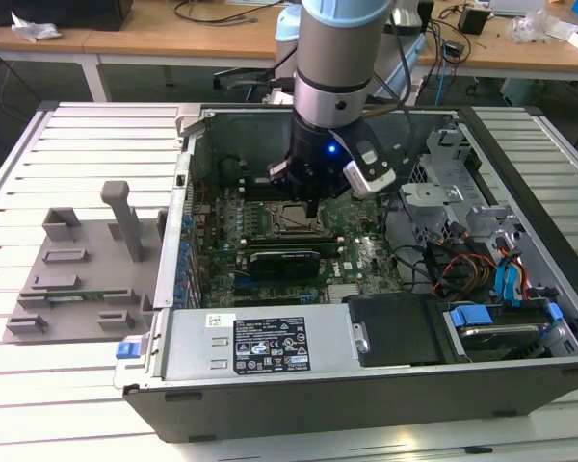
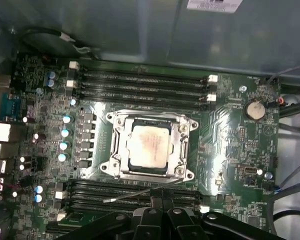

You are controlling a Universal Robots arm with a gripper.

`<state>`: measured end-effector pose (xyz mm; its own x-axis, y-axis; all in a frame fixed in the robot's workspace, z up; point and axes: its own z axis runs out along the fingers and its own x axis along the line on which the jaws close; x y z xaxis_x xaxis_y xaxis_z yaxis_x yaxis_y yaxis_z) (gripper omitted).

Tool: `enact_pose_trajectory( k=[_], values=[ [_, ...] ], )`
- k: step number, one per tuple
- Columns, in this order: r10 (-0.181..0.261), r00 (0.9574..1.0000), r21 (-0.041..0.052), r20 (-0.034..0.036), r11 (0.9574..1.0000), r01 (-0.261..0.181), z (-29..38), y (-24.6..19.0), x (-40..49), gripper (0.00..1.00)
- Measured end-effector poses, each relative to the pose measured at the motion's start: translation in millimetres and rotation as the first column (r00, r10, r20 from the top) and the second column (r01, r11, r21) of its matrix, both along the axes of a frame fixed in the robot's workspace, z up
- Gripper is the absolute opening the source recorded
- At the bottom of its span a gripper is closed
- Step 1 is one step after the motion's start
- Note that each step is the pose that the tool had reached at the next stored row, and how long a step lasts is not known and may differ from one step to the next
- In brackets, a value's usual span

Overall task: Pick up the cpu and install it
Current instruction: 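Install the second cpu locking lever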

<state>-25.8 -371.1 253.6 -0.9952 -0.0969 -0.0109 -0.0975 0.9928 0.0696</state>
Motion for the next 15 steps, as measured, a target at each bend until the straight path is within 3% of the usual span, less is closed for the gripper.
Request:
enact_pose_trajectory(
  k=[2,10,15],
  values=[
    [0.0,1.0,0.0041,0.0,1.0,0.0,-5.5,-5.2,-2.1,0.11],
    [0.0,1.0,0.0126,0.0,0.9999,0.0,-15.6,-5.7,-12.6,0.11],
    [0.0,1.0,0.0156,-0.0001,0.9999,0.0,-31.6,-6.3,-27.5,0.11]
  ],
)
